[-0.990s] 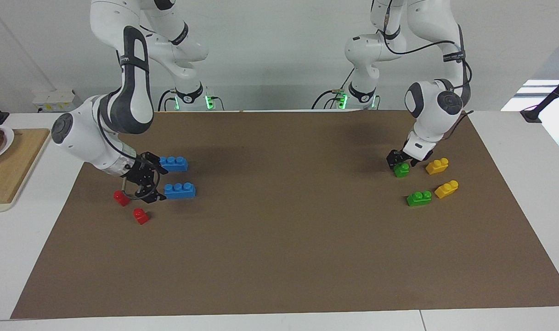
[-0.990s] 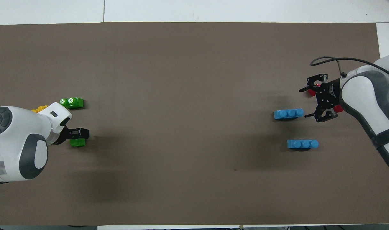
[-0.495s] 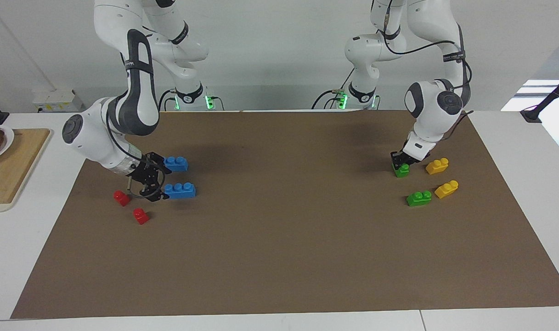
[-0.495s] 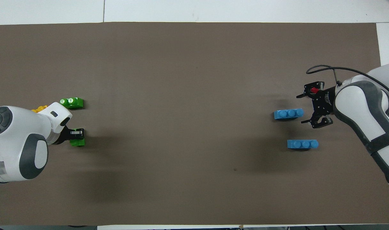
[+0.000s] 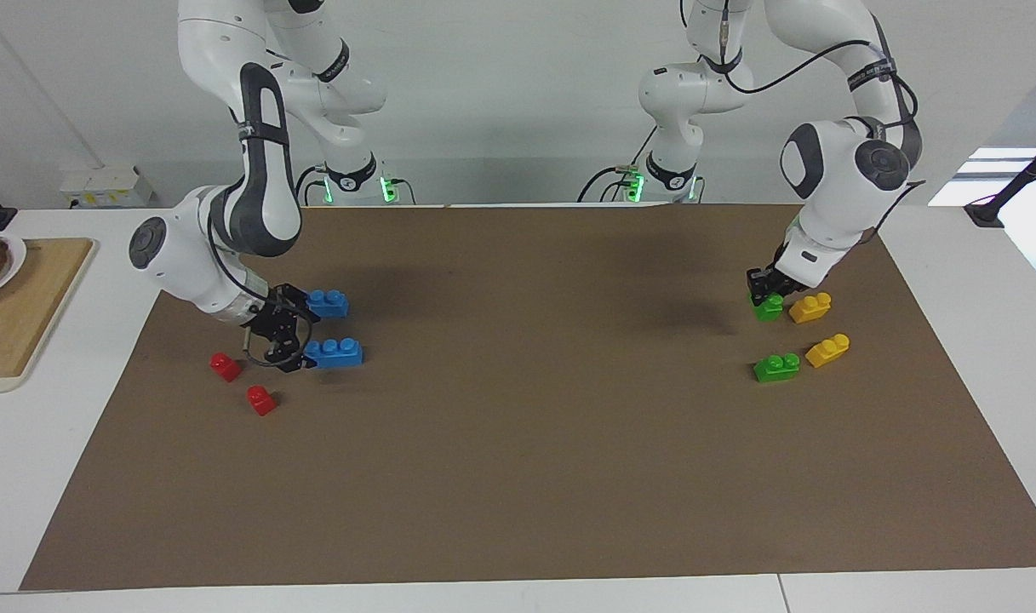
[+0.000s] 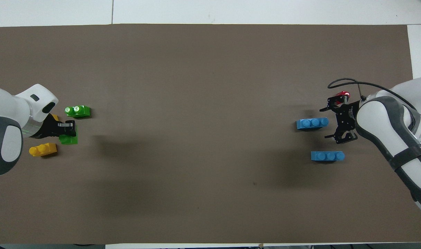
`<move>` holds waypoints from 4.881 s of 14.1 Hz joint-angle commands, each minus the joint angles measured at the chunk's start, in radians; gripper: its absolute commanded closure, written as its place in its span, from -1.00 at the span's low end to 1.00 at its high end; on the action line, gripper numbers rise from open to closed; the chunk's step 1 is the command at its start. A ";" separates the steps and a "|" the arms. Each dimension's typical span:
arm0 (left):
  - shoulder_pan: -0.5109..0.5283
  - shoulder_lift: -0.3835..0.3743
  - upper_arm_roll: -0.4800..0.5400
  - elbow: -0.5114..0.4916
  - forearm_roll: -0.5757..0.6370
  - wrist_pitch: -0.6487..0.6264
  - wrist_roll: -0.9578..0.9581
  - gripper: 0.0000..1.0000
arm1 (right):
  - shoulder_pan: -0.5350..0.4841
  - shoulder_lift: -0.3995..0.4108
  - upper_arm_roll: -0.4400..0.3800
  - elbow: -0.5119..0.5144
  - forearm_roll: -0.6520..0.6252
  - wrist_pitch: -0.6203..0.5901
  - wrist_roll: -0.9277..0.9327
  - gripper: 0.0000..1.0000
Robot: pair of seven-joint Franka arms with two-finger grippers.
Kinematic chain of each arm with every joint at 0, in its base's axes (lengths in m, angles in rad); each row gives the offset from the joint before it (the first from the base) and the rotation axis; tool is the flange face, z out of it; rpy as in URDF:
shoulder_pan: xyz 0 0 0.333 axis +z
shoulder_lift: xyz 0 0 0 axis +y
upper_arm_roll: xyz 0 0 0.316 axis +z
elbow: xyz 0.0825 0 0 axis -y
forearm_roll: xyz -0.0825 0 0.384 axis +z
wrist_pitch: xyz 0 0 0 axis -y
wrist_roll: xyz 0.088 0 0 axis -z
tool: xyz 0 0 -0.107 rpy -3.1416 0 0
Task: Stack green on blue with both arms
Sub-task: 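Grasp the green brick with the left gripper while the right gripper grasps the blue brick, then carry the blue brick to mid-table with the right gripper while the left gripper brings green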
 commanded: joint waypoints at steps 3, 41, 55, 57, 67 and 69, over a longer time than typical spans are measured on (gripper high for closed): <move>-0.043 0.021 -0.004 0.096 -0.041 -0.079 -0.178 1.00 | -0.010 0.003 0.004 -0.033 0.045 0.065 -0.036 -1.00; -0.163 0.006 -0.007 0.102 -0.127 -0.049 -0.884 1.00 | 0.538 0.036 0.006 0.079 0.166 0.370 0.512 1.00; -0.299 0.023 -0.004 0.092 -0.127 0.125 -1.670 1.00 | 0.679 0.163 0.006 0.077 0.163 0.472 0.558 1.00; -0.345 0.038 -0.004 0.101 -0.125 0.129 -1.782 1.00 | 0.679 0.161 0.006 0.076 0.163 0.462 0.541 1.00; -0.561 0.196 -0.004 0.216 -0.060 0.174 -2.165 1.00 | 0.677 0.163 0.006 0.060 0.165 0.464 0.506 1.00; -0.561 0.207 -0.004 0.214 -0.058 0.185 -2.165 1.00 | 0.674 0.163 0.006 0.059 0.165 0.464 0.504 1.00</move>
